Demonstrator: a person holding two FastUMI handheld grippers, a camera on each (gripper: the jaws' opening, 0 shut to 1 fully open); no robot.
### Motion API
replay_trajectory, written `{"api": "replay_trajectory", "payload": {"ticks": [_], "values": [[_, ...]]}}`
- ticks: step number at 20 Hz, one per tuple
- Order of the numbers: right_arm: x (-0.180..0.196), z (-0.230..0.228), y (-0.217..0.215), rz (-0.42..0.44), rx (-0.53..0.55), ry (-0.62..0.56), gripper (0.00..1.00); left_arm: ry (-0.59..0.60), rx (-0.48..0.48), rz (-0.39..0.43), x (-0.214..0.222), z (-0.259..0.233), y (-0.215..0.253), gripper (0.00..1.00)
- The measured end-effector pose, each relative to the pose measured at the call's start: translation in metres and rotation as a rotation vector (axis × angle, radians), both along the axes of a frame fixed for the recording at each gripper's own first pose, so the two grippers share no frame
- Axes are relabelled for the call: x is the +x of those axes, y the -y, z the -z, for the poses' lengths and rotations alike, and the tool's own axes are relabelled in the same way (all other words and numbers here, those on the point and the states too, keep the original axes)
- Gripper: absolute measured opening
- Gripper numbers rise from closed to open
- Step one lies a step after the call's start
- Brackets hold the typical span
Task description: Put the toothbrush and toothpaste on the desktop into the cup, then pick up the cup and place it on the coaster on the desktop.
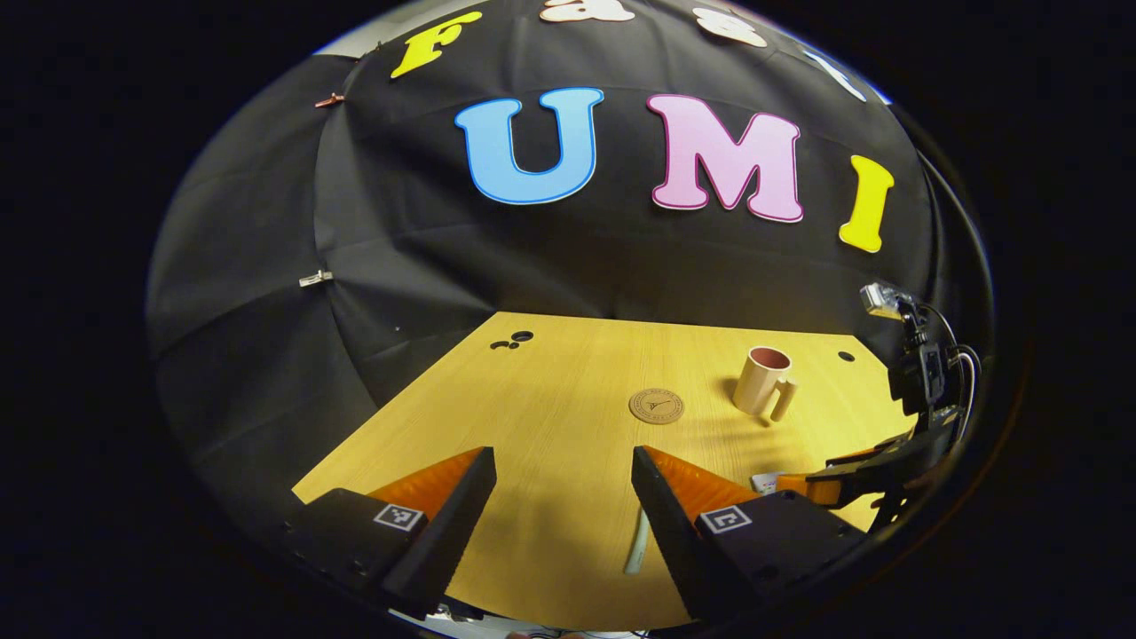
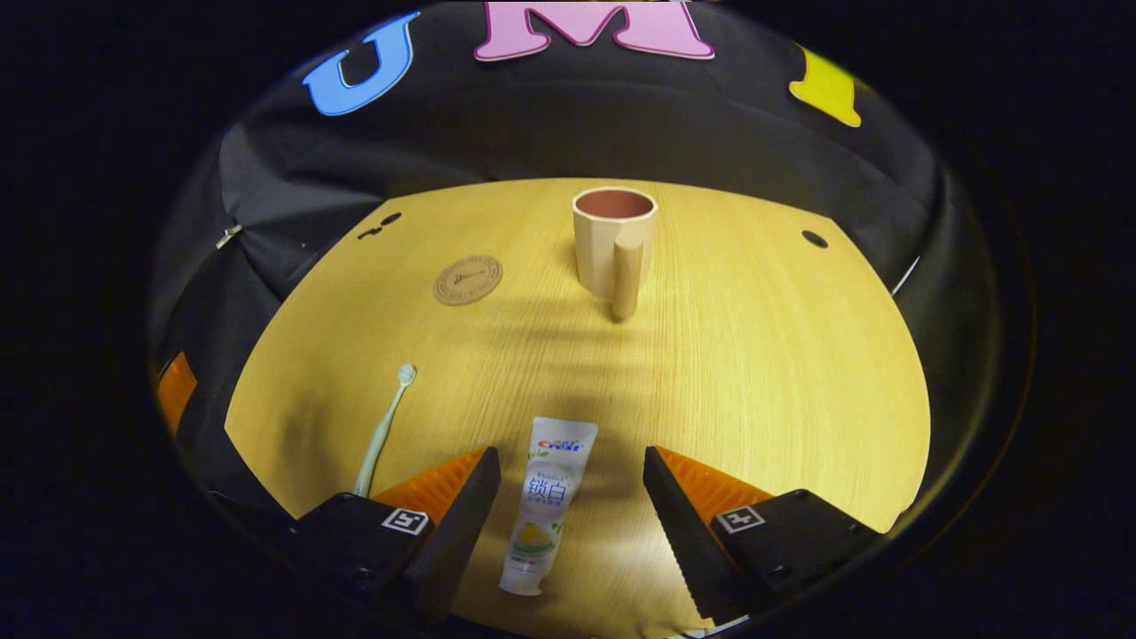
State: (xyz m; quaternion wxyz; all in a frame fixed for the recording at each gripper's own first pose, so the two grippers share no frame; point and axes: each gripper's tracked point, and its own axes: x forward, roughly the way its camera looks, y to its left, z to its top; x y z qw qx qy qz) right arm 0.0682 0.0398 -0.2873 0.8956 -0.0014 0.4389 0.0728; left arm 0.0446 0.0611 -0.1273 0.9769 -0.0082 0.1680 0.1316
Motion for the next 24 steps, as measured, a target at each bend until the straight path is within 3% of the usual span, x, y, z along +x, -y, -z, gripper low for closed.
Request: {"api": "replay_trajectory", "payload": {"ticks": [7, 19, 20, 21, 24], "values": [[-0.015, 0.033, -0.002, 0.014, -0.004, -0.104, 1.0, -0.034, -0.024, 0.009, 0.003, 0.007, 0.005, 0.98], [-0.024, 0.047, -0.009, 0.017, -0.097, -0.135, 0.99, -0.082, -0.016, 0.04, -0.006, 0.028, -0.001, 0.97], [-0.025, 0.047, -0.01, 0.027, -0.095, -0.142, 0.96, -0.082, -0.014, 0.043, -0.006, 0.028, -0.003, 0.97], [-0.023, 0.048, -0.01, 0.042, -0.093, -0.142, 0.77, -0.084, -0.014, 0.046, -0.008, 0.03, -0.004, 0.97], [-0.023, 0.048, -0.015, 0.066, -0.093, -0.164, 0.56, -0.087, -0.016, 0.056, -0.013, 0.033, -0.008, 0.97]]}}
